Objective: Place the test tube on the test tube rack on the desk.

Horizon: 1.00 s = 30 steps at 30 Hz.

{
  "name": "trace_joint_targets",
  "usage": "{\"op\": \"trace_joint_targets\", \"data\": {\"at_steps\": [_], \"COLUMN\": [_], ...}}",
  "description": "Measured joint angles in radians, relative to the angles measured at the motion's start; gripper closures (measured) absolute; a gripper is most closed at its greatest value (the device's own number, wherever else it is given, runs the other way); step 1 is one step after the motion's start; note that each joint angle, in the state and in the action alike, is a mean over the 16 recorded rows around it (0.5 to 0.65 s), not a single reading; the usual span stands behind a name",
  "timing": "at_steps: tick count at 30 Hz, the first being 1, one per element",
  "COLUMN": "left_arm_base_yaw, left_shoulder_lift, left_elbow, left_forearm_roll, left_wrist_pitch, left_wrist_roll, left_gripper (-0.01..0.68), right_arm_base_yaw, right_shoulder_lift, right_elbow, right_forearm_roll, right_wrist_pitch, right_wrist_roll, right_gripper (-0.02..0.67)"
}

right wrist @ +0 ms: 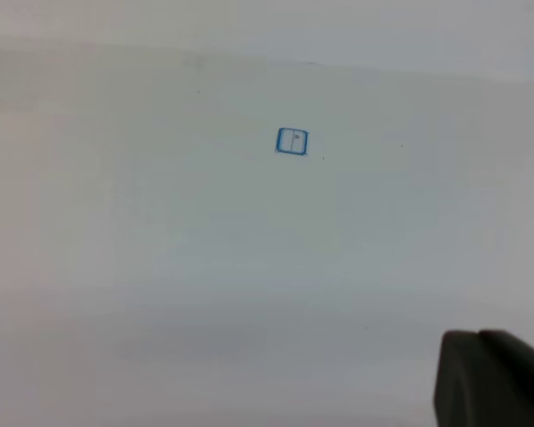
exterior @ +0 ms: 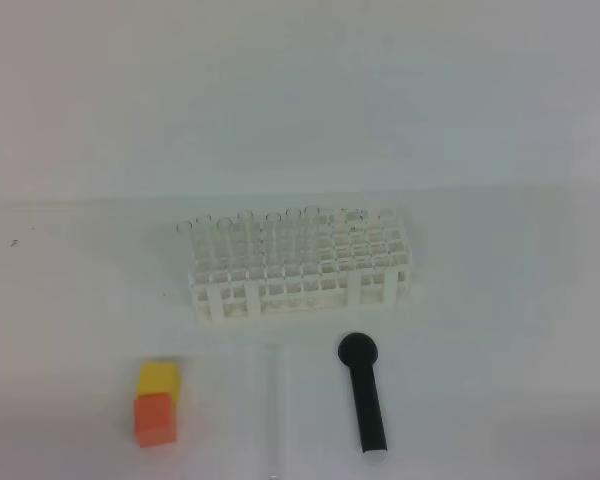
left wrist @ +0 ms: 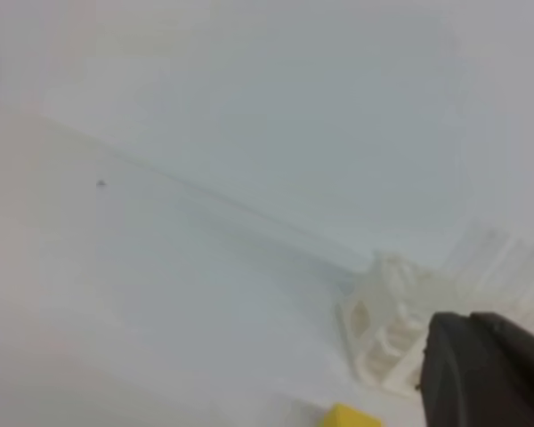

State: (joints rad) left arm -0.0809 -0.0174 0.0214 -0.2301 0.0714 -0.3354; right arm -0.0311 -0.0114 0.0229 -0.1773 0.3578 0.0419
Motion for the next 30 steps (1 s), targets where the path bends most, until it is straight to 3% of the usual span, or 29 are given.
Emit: {"op": "trace_joint_targets", "data": {"at_steps": [19,24,30], "left_arm_base_yaw": [0.000,0.000,0.000], "left_shoulder_lift": [0.015,0.037,0.163], "left_elbow": [-0.028,-0.079,-0.215], "left_forearm_roll": [-0.229,-0.217,-0.154], "left_wrist_pitch": [-0.096,-0.012,0.195], "left_wrist_roll": [-0.027,0.017,0.127], "left_gripper": [0.674,0.674,0.674], "right_arm_base_yaw": [0.000,0.000,0.000], "right_shoulder_lift": [0.000,0.000,0.000], "right_elbow": [0.000,0.000,0.000], "right_forearm_roll": [0.000,-0.001,-0.001], "right_wrist_pitch": [0.000,0.000,0.000], "right_wrist_roll": [0.000,0.000,0.000], "right_gripper": [0.650,0.650,0.650]}}
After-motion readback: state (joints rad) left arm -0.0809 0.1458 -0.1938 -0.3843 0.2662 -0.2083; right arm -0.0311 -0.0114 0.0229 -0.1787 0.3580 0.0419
